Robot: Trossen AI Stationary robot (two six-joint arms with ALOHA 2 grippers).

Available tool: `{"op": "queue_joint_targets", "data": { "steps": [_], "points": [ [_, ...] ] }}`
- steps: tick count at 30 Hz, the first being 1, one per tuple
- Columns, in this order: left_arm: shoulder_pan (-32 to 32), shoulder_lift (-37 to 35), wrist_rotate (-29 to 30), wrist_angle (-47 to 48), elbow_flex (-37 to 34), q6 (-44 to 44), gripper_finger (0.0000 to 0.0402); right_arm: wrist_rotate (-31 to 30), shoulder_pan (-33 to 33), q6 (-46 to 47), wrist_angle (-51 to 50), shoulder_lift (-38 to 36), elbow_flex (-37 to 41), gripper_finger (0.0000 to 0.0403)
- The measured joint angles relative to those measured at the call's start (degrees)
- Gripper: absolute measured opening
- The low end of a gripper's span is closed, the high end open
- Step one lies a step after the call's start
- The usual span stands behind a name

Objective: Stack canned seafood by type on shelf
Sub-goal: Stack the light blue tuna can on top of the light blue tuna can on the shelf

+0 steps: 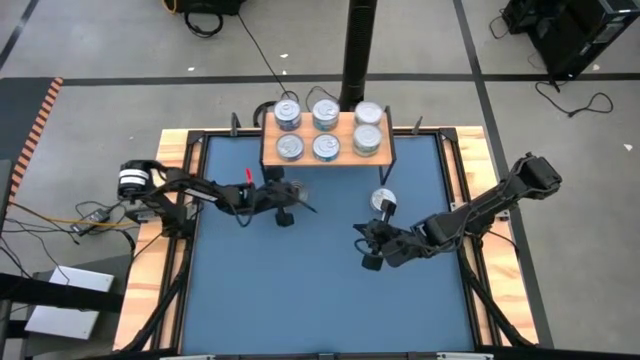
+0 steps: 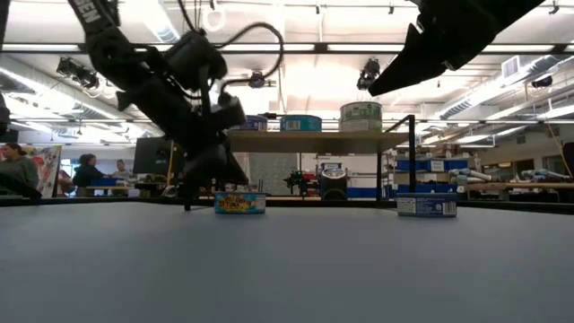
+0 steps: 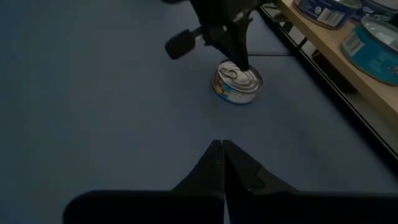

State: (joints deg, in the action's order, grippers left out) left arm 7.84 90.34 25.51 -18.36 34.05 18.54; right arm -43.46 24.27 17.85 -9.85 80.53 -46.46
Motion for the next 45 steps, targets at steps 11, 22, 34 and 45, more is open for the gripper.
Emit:
{"op": "queue_joint_targets", "data": {
  "steps": [11,22,34,45],
  "points": [
    [-1.13,5.15,0.22,7.12,5.05,2.06,0.0001,-0.39,1.3,0.04,0.16,0.0,0.0,0.0002],
    [-7.79,5.19,-3.19,13.48,8.19,-0.88,0.0001,-0.37,2.58,0.04,0.85,0.0,0.0,0.0002],
    [-20.19,4.8,-5.87,14.64,8.89,-6.65,0.0002,-0.37,4.13,0.04,1.25,0.0,-0.02,0.0002],
    [-28.74,4.43,-4.1,32.18,21.37,-8.71,0.0061,-0.35,4.13,0.02,1.68,0.0,-0.04,0.0004]
  ]
}}
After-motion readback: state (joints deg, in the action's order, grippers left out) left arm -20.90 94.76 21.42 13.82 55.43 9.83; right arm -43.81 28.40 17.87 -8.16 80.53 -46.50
